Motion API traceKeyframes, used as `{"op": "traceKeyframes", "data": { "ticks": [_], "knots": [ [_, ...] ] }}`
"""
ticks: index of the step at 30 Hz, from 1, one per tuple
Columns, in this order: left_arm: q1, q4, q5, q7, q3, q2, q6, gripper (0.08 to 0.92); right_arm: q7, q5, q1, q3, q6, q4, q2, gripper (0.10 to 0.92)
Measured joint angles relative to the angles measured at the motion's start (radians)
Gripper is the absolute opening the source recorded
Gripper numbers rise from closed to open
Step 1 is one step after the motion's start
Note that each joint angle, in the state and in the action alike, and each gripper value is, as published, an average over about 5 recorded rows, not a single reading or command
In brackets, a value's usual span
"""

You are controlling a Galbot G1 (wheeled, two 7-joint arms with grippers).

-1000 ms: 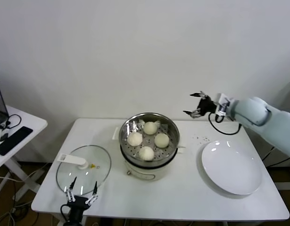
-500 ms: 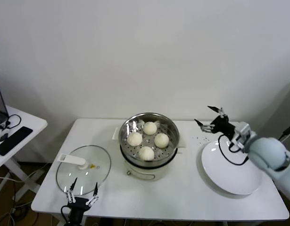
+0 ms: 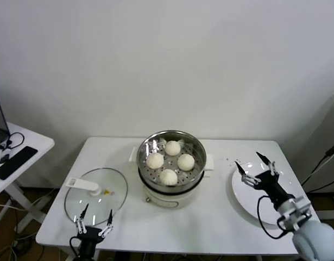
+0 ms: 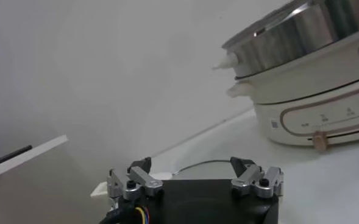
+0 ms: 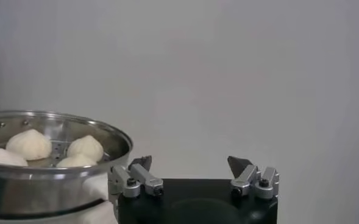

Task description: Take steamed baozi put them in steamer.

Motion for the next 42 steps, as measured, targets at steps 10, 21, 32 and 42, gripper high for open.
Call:
{"op": "traceKeyframes", "data": {
  "ticks": [10,21,32,42],
  "knots": [
    [0.003,-0.005,0.001,-0.001,0.004,0.000,-0.002,0.823,-0.001,-0.059,-0.158,0.101,0.088,0.029,0.179,0.823],
    [0.003,-0.018,-0.011,-0.004,0.005,-0.002,0.003,0.823,-0.021,-0.101,-0.261,0.103,0.166,0.029,0.313,0.823],
    [0.004,-0.030,-0.034,-0.001,0.008,-0.002,0.017,0.823,-0.047,-0.126,-0.328,0.071,0.236,0.004,0.381,0.823],
    [0.011,-0.037,-0.039,-0.001,0.014,-0.001,0.019,0.823,-0.067,-0.132,-0.372,0.052,0.289,-0.006,0.414,0.823]
  ]
}}
